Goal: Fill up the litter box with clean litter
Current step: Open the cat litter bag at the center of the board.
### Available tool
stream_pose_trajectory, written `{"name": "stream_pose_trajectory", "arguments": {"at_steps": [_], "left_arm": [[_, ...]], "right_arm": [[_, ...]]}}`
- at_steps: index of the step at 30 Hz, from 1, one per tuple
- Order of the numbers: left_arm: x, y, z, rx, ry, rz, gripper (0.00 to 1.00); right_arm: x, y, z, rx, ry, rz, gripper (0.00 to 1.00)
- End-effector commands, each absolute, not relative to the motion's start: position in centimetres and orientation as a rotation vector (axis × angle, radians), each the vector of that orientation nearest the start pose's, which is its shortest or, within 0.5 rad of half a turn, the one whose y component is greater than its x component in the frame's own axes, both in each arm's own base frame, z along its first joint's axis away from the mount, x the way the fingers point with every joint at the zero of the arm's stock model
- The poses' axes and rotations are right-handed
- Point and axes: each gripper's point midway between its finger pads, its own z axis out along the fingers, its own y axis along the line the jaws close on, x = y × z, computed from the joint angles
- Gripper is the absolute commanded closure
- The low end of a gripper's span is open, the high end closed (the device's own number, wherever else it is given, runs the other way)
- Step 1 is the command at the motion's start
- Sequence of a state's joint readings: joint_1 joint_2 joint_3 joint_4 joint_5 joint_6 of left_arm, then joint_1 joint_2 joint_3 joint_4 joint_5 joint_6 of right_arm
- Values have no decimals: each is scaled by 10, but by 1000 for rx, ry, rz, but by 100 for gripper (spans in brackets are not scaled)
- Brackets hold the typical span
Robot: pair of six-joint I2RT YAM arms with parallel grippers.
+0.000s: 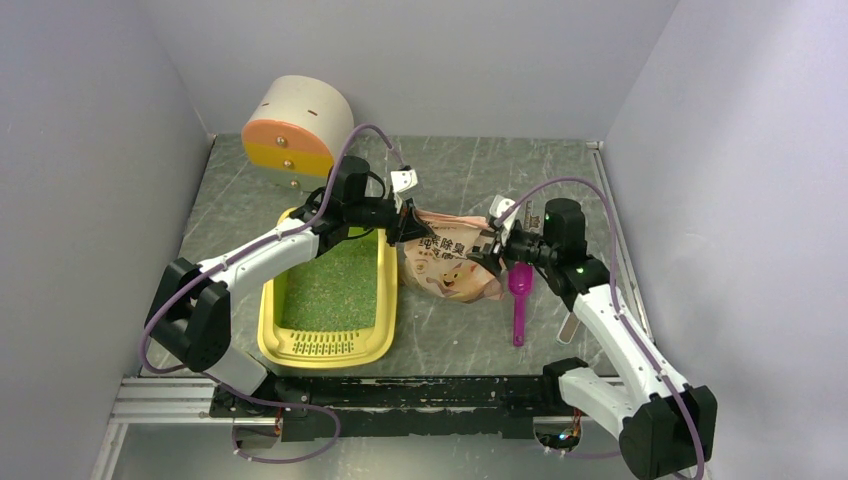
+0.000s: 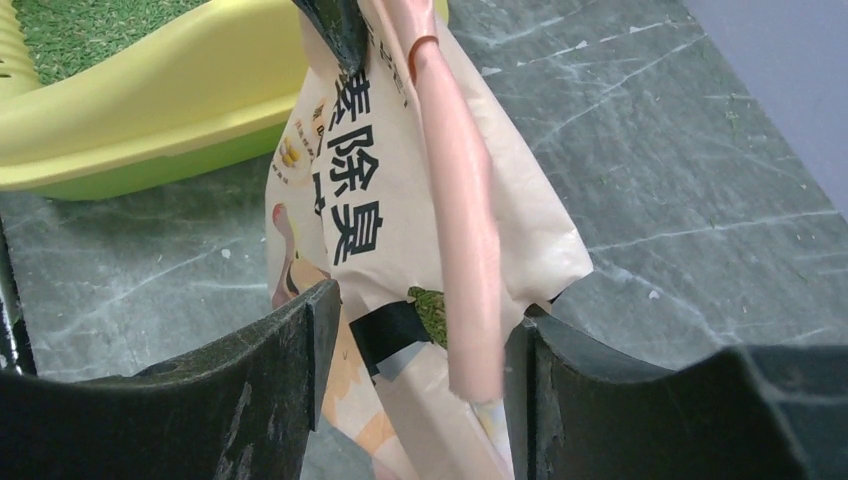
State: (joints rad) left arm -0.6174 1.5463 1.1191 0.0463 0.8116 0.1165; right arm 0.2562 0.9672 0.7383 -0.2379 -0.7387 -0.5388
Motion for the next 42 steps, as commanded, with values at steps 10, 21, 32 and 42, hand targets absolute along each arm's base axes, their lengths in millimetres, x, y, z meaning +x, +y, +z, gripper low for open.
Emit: {"name": "stream_pose_trajectory", "arguments": {"at_steps": [10, 21, 32, 42], "left_arm": [[272, -351, 255, 1228, 1428, -1106, 95], [276, -356, 261, 1211, 1407, -1124, 95], [289, -358, 263, 1217, 1423, -1080, 95], [290, -354, 255, 1243, 1402, -1068, 95]], "right_arm": [[254, 186, 189, -1208, 1598, 691, 48], [231, 188, 202, -1199, 1610, 772, 88], [217, 195, 235, -1122, 1522, 841, 100], [206, 193, 247, -1001, 1506, 867, 100]]}}
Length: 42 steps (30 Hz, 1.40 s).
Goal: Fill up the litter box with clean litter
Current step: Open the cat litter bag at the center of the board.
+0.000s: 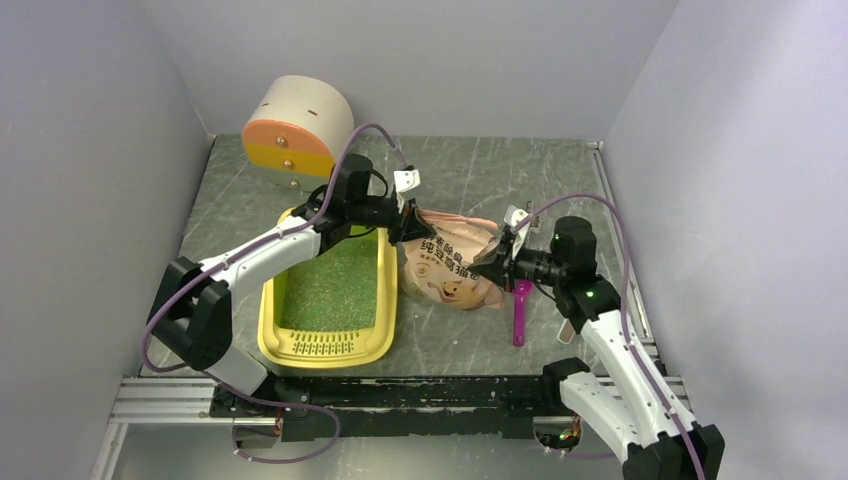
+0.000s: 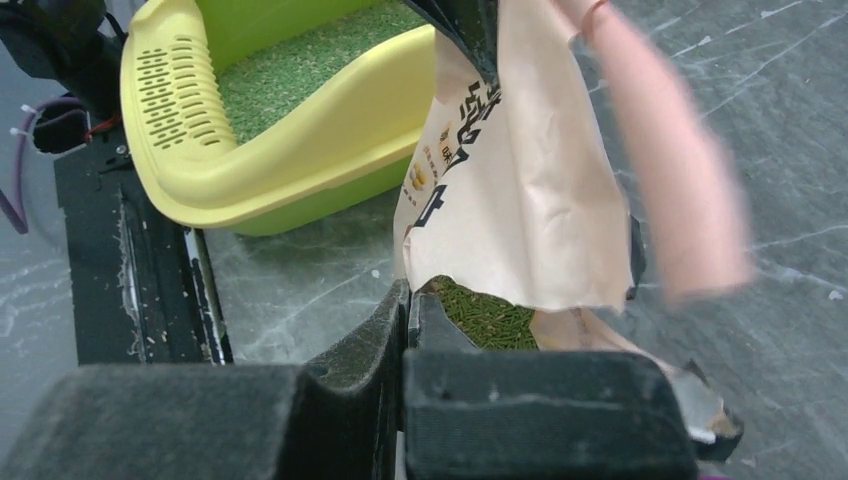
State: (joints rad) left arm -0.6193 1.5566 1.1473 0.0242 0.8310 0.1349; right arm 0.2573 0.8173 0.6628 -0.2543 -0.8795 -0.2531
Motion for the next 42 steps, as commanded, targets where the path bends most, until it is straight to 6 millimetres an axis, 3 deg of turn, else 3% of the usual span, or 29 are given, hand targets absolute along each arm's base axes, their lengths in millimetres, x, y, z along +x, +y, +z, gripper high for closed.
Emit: {"name": "stream_pose_trajectory", "arguments": {"at_steps": [1, 5, 10, 18, 23, 26, 28, 32, 35, 42], "left_arm": [[288, -354, 253, 1250, 1396, -1082, 95], [280, -352, 247, 1277, 1401, -1103, 95], [275, -349, 243, 1297, 1392, -1095, 95], [275, -346, 248, 1271, 1387, -1076, 95], [277, -344, 249, 1255, 1400, -1054, 95], [280, -342, 252, 1228, 1408, -1035, 95], [279, -342, 252, 1223, 1410, -1043, 95], [275, -343, 250, 1226, 1409, -1064, 95], [272, -341, 252, 1234, 1403, -1065, 95], [272, -342, 254, 1237, 1403, -1076, 95]], "right_arm": [[208, 189, 246, -994, 1522, 831, 96], [219, 177, 233, -949, 1635, 747, 76], [227, 178, 220, -961, 1695, 751, 69], [250, 170, 240, -823, 1701, 669, 41], [256, 159, 233, -770, 1824, 621, 40], [254, 151, 233, -620, 1928, 627, 40], [252, 138, 239, -426, 1968, 603, 35], [253, 84, 233, 75, 2027, 396, 22], [251, 57, 218, 304, 2084, 268, 21], [265, 93, 211, 177, 2285, 397, 14]]}}
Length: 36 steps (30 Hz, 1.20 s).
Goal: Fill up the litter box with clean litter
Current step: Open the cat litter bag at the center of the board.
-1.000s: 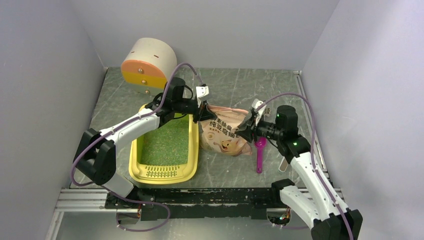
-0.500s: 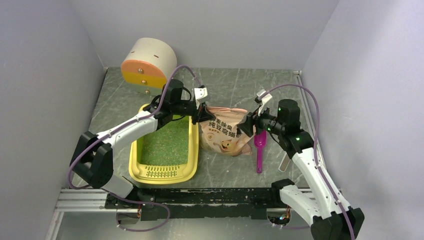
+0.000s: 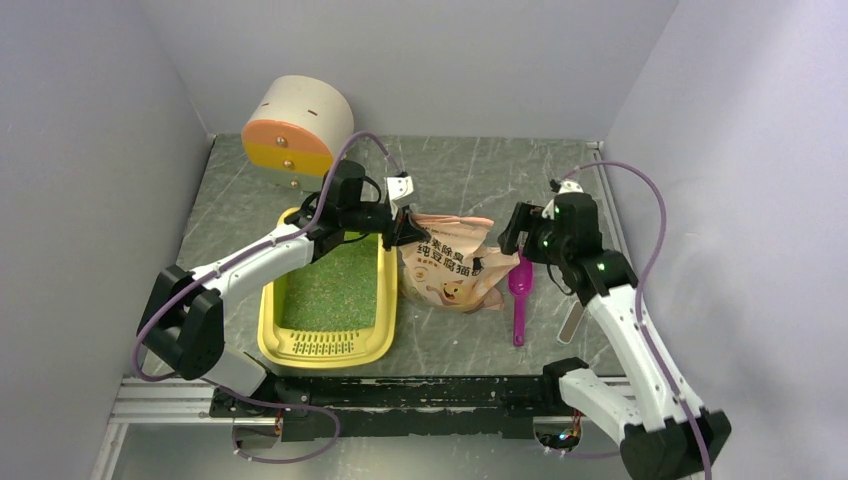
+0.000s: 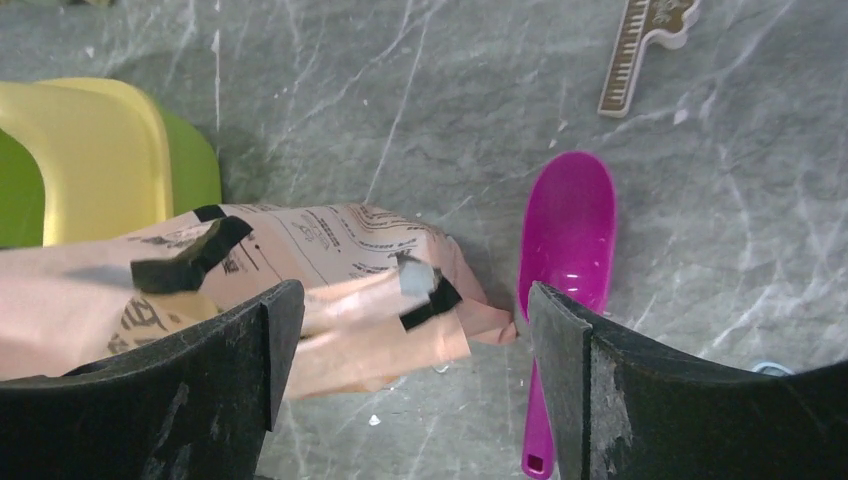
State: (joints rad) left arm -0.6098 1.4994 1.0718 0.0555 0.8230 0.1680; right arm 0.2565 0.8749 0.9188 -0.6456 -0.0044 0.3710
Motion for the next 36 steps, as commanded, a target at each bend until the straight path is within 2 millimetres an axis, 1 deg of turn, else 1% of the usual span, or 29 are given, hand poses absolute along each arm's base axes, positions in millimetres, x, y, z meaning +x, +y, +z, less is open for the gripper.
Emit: {"name": "stream_pose_trajectory", "arguments": {"at_steps": [1, 3, 7, 12, 15, 18, 27, 30, 33, 36], "left_arm": [[272, -343, 254, 1237, 1403, -1077, 95], [272, -342, 254, 1234, 1402, -1075, 95], [272, -342, 255, 1232, 1401, -1075, 95], [271, -342, 255, 1235, 1401, -1072, 95], [271, -342, 255, 1236, 1401, -1073, 95], [270, -342, 256, 1231, 1398, -1074, 95], [270, -341, 257, 1233, 1402, -1070, 95], [270, -341, 257, 1234, 1401, -1073, 95], [270, -341, 258, 1232, 1399, -1070, 95], [270, -341, 259, 1232, 1399, -1068, 95]], "right_arm": [[266, 99, 211, 165, 2294, 431, 13], [266, 109, 214, 164, 2305, 495, 11], [260, 120, 214, 178, 2315, 585, 11], [253, 120, 207, 211, 2354, 592, 11], [251, 118, 207, 218, 2355, 585, 12], [251, 122, 207, 213, 2353, 614, 12], [249, 135, 194, 172, 2421, 682, 13], [250, 130, 185, 170, 2466, 631, 13], [246, 114, 171, 185, 2539, 498, 13], [241, 100, 165, 184, 2591, 381, 16]]}}
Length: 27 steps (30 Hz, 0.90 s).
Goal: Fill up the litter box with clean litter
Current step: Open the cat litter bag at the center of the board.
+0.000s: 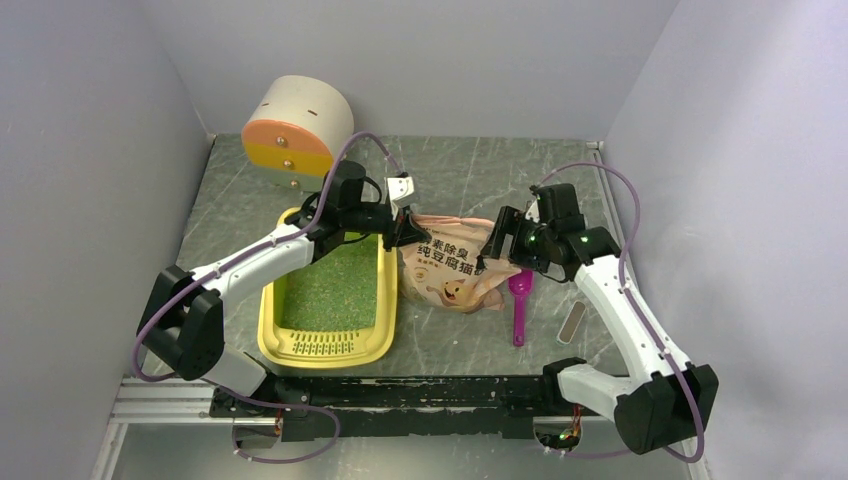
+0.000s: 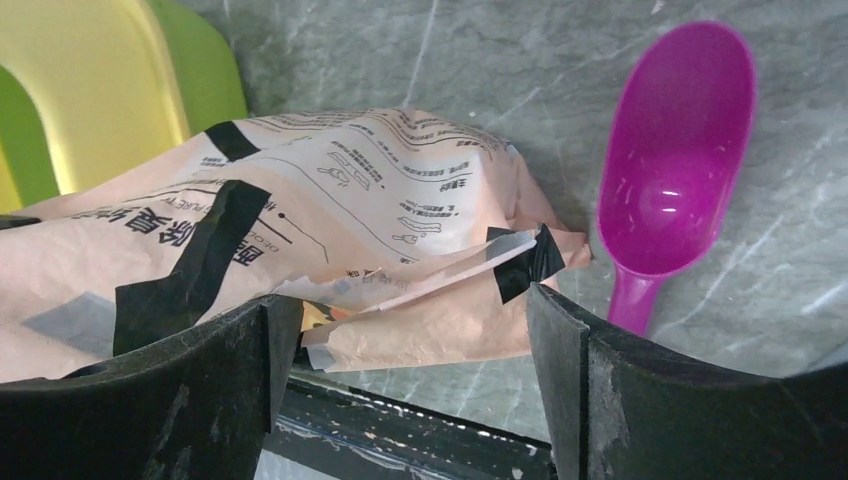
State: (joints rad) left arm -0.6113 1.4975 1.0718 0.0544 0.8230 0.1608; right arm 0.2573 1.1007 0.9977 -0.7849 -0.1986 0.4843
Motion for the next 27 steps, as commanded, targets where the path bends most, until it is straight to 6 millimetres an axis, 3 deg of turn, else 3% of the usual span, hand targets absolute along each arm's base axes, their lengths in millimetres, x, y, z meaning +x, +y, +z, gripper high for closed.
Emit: {"name": "stream_pose_trajectory", "arguments": {"at_steps": [1, 10, 16, 21, 24, 27], "left_arm": [[270, -341, 259, 1232, 1400, -1068, 95], [269, -341, 254, 1235, 1408, -1074, 95], [269, -341, 254, 1241, 1408, -1072, 95], [268, -339, 251, 1249, 1415, -1066, 95], [265, -339, 250, 1255, 1413, -1075, 95], [265, -339, 249, 1257, 1415, -1081, 95]], "right_arm": [[239, 95, 163, 187, 2609, 341, 16], [218, 63, 150, 235, 2715, 81, 30], [218, 36, 165, 322, 2649, -111, 33], [213, 39, 165, 339, 2651, -81, 43], [220, 55, 173, 321, 2610, 56, 31], [233, 78, 187, 332, 2536, 246, 31]]}}
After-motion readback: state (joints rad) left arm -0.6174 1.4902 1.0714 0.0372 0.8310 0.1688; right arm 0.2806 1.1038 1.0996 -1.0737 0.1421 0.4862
